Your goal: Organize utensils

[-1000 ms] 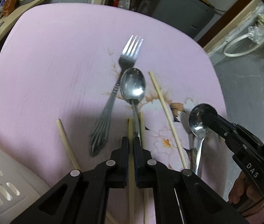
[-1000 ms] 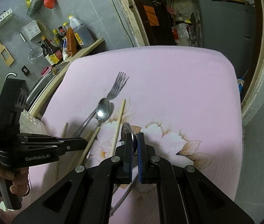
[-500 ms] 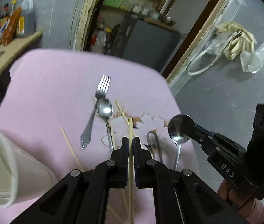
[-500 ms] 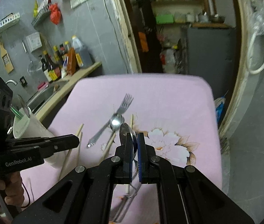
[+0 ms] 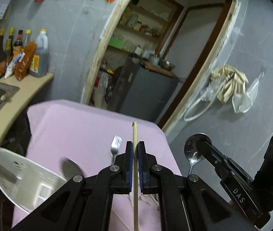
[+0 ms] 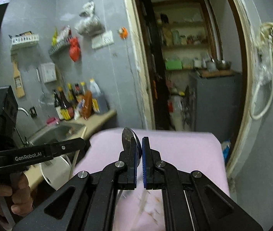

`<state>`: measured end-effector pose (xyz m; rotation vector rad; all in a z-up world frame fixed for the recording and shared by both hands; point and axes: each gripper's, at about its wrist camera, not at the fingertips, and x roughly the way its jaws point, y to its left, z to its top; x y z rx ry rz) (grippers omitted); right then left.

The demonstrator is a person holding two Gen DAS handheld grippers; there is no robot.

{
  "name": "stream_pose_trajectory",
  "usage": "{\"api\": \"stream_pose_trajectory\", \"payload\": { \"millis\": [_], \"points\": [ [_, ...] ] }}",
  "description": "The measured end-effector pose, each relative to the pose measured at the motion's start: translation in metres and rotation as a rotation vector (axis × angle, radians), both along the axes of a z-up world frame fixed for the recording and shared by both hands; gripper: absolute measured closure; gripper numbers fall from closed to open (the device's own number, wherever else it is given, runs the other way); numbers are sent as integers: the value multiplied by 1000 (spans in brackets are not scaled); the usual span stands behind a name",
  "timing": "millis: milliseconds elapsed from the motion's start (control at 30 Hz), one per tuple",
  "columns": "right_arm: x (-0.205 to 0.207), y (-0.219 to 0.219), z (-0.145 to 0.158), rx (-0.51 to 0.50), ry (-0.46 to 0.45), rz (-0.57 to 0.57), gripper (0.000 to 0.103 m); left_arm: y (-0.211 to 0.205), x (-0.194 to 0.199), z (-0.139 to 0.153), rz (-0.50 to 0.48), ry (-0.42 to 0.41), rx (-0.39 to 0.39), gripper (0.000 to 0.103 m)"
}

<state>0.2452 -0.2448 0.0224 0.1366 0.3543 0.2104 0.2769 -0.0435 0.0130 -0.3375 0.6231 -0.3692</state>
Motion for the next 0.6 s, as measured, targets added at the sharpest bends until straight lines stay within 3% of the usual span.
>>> {"api": "stream_pose_trajectory", "payload": {
  "millis": [300,600],
  "points": [
    [13,80,30,1,-153,-2,99,80,3,32,120,-117,6,98],
    [-1,133,20,-96,-212,-46,99,141,12,24,245,-211,-9,98]
  ]
}}
